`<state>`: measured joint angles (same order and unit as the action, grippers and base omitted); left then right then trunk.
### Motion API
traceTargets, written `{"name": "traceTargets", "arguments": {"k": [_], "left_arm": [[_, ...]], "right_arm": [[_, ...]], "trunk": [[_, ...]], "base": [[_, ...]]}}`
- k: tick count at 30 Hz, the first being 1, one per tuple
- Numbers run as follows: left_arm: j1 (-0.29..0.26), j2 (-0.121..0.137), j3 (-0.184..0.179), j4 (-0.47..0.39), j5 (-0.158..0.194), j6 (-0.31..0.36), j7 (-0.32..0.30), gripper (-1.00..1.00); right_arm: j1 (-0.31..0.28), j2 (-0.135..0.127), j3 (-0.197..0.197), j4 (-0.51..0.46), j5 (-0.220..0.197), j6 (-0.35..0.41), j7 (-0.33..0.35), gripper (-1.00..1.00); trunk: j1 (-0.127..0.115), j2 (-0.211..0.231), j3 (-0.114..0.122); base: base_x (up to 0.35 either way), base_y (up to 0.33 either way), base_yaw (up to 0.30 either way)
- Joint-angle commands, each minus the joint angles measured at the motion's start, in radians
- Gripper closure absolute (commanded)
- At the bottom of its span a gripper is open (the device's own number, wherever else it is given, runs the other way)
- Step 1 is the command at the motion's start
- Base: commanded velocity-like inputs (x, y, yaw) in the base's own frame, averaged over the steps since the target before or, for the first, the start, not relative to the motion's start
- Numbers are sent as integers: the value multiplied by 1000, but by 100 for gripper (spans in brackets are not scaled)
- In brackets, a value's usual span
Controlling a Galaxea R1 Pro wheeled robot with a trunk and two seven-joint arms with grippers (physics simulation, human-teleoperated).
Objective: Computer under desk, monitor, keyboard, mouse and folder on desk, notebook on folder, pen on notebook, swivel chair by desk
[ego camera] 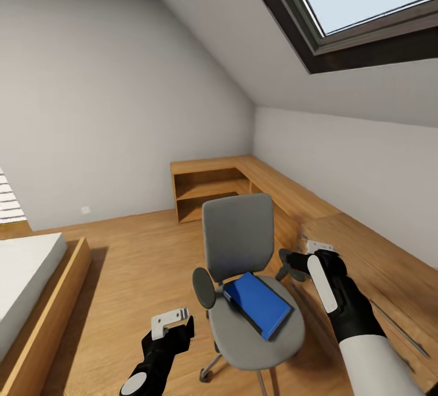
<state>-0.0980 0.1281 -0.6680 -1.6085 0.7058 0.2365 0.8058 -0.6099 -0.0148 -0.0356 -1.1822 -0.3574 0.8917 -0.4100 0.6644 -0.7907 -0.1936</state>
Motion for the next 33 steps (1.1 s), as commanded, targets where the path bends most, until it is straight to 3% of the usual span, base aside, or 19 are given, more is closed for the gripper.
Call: {"name": "traceTargets", "arguments": {"k": [1,16,21,27,33], "left_arm": [[-2,1,-2,-1,3,4,7,-100],[-2,2,5,0,4,4,8,-100],[-2,2,33,12,4,4,8,-100],[-2,2,92,22,3,4,7,-100],[-2,2,115,23,2,4,7,-100]], "right_arm": [[-1,0,0,-1,-11,3,-9,-100],[-1,-1,0,-1,-11,3,-8,-100],[-1,-1,0,0,-11,2,-7,-100],[-1,-4,0,11,-10,0,-6,-100],[-1,-5,0,25,-6,0,-6,-100]], "trunk": [[0,-1,-2],[0,-1,-2],[0,-1,-2],[0,-1,-2],[0,-1,-2]], "base": [[0,0,250],[0,0,223],[0,0,50],[0,0,14],[0,0,2]]}}
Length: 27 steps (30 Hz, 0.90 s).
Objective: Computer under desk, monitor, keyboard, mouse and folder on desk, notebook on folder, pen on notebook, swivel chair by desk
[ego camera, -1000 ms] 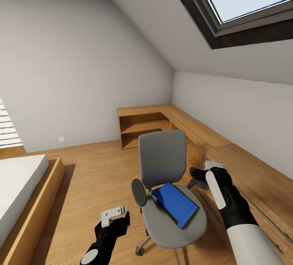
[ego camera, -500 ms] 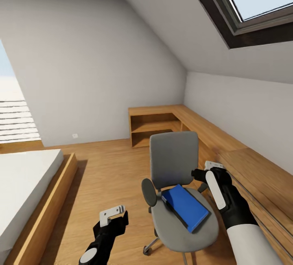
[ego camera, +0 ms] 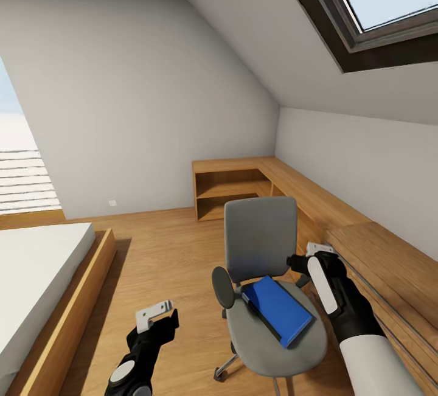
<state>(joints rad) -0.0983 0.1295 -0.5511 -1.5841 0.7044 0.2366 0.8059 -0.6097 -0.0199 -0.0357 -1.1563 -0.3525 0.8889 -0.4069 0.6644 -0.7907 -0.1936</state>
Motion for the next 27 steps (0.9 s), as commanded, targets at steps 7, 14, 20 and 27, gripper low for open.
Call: {"name": "traceTargets", "arguments": {"k": [7,14,20,27], "left_arm": [[-1,1,72,-28,1,5,7,-100],[-1,1,158,-35,4,8,5,-100],[-1,-1,173,-36,4,9,5,-100],[-1,-1,173,-35,4,9,5,-100]], "right_arm": [[-1,2,1,2,-10,3,-6,-100],[-1,4,1,1,-10,2,-7,-100],[-1,5,1,1,-10,2,-7,-100],[-1,5,0,1,-10,2,-7,-100]], "trunk": [[0,-1,-2],[8,-15,-8],[31,-57,-27],[58,-106,-49]], "base": [[0,0,0],[0,0,0],[0,0,0],[0,0,0]]}}
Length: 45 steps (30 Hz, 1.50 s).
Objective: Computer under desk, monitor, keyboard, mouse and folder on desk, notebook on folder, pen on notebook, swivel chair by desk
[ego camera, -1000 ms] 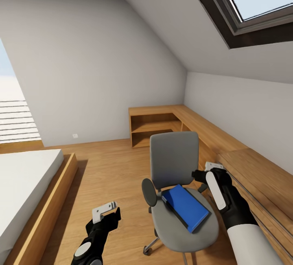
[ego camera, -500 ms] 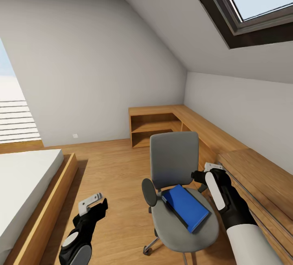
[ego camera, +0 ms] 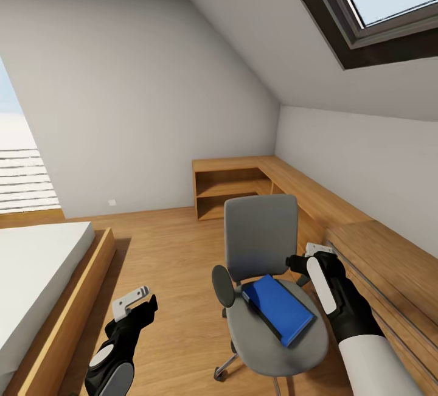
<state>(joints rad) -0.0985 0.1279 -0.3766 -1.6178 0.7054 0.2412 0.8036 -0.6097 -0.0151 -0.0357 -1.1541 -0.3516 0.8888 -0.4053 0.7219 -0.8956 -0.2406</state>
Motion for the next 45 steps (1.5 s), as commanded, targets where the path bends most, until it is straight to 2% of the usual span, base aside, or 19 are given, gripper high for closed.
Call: {"name": "traceTargets", "arguments": {"k": [1,26,27,28,30,31,36,41,45], "left_arm": [[-1,1,-2,-2,3,4,7,-100],[-1,1,1,1,8,6,7,-100],[-1,1,2,1,16,6,7,-100],[-1,2,6,1,85,7,8,-100],[-1,2,6,1,88,7,8,-100],[-1,2,8,1,97,6,8,-100],[-1,2,9,1,98,6,8,-100],[-1,2,28,0,98,6,8,-100],[-1,3,42,0,98,6,8,-100]], "right_arm": [[-1,0,0,-1,-10,2,-9,-100],[-1,0,2,0,-9,2,-10,-100],[-1,0,1,0,-10,2,-10,-100],[-1,-1,0,2,-10,-3,-7,-100],[-1,-1,0,3,-10,-7,-7,-100],[-1,-5,3,35,-8,-62,-5,-100],[-1,-6,27,96,15,-128,-3,-100],[-2,-6,86,216,69,-246,0,-100],[-3,-7,98,280,84,-310,16,-100]], "trunk": [[4,-8,-5],[100,-183,-83],[104,-190,-86],[108,-197,-89],[115,-211,-96],[119,-218,-99],[138,-253,-114],[157,-288,-130],[173,-316,-143]], "base": [[0,0,0],[0,0,0],[0,0,0],[0,0,0],[0,0,0],[0,0,0],[0,0,0],[0,0,0],[0,0,0]]}}
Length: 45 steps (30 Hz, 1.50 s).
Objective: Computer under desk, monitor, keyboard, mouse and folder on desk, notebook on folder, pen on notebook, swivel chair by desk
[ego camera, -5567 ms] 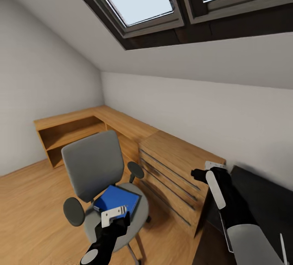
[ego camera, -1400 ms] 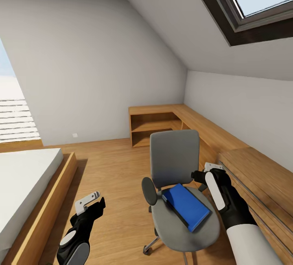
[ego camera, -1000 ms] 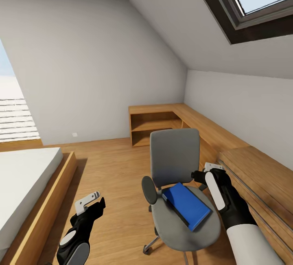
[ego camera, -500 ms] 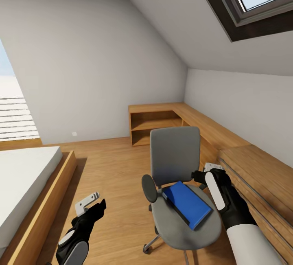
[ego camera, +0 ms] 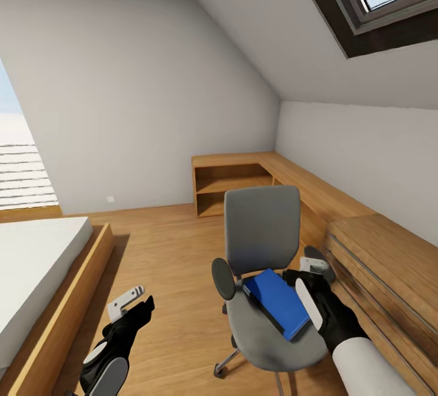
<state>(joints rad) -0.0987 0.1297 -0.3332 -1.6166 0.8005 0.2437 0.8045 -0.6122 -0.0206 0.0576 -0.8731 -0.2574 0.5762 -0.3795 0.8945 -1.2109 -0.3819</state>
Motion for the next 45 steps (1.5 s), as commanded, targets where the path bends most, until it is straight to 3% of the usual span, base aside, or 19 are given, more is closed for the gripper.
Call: {"name": "traceTargets", "arguments": {"k": [1,3,7,10,13,14,17,23,30,45], "left_arm": [[-1,1,1,-2,3,4,7,-100],[-1,1,6,-2,4,4,7,-100],[-1,1,10,-2,4,5,7,-100],[-1,1,10,-2,4,5,7,-100],[-1,1,10,-2,4,5,7,-100],[-1,1,10,-2,5,5,7,-100],[-1,1,10,-2,4,5,7,-100],[-1,1,10,-2,4,5,6,-100],[-1,1,9,-2,4,5,7,-100],[-1,-1,2,-2,3,5,7,-100]], "right_arm": [[-1,-2,6,12,-8,-9,-3,-100],[-4,-6,9,57,-4,-37,26,-100],[-43,-50,9,220,-4,-118,155,-100],[-67,-66,7,275,-7,-137,212,-100],[-75,-80,5,295,-10,-149,255,-100],[-78,-89,1,301,-11,-162,312,-100],[-79,-99,-10,305,-15,-184,364,-100],[-80,-111,-68,354,-21,-238,472,-100],[-80,-114,-92,381,-24,-280,507,-100],[-80,-108,-95,412,-22,-393,508,-100]], "trunk": [[4,-8,-4],[12,-22,-11],[27,-50,-23],[38,-71,-33],[50,-92,-42],[54,-99,-45],[65,-120,-55],[88,-162,-73],[115,-211,-95],[173,-316,-142]], "base": [[0,0,0],[0,0,0],[0,0,0],[0,0,0],[0,0,0],[0,0,0],[0,0,0],[0,0,0],[0,0,0],[0,0,0]]}}
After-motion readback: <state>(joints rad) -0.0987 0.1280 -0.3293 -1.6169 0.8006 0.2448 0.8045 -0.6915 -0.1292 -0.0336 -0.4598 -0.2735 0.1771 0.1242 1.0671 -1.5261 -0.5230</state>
